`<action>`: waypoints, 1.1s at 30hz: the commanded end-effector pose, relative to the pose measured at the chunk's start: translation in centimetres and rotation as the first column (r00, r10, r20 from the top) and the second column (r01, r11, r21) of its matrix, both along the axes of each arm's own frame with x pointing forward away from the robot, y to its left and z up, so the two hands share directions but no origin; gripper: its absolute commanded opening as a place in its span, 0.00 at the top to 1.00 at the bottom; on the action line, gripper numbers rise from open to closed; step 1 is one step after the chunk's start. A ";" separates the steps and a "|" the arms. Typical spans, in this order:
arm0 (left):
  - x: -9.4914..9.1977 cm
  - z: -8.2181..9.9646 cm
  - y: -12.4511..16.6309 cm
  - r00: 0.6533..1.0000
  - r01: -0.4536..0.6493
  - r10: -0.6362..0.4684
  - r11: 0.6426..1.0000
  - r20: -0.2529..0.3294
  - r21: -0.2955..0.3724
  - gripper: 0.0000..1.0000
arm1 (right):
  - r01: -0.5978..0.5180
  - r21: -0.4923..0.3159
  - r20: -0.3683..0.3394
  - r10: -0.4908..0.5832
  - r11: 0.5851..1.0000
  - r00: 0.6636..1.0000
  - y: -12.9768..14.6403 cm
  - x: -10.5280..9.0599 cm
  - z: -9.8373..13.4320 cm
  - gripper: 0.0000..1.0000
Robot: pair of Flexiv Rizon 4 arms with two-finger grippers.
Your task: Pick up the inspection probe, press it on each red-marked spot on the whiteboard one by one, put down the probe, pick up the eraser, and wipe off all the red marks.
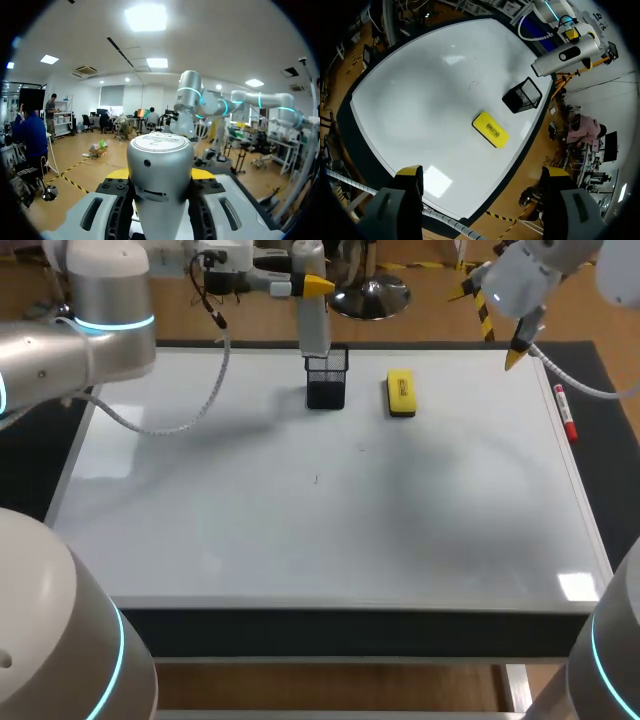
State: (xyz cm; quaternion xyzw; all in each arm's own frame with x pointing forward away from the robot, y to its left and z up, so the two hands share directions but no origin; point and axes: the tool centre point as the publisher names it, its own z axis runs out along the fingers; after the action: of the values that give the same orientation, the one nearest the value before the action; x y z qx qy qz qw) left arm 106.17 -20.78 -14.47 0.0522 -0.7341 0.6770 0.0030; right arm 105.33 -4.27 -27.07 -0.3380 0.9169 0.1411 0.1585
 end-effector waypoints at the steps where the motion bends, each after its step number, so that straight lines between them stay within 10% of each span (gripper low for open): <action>1: 0.3 -0.6 -0.9 1.000 -0.023 0.023 1.000 -0.001 -0.007 1.00 | -0.001 -0.004 -0.001 0.001 1.000 1.000 0.0 0.0 0.0 0.00; 33: 2.2 -4.7 -2.0 0.999 -0.039 0.040 0.999 0.000 0.023 1.00 | -0.001 -0.004 -0.001 0.001 1.000 1.000 0.0 0.0 0.0 0.00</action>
State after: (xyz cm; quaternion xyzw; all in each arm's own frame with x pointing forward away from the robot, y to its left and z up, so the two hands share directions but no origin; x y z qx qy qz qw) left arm 108.08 -22.57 -18.87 0.0684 -0.7413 0.6675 -0.0126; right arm 105.34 -4.26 -27.07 -0.3381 0.9169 0.1414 0.1585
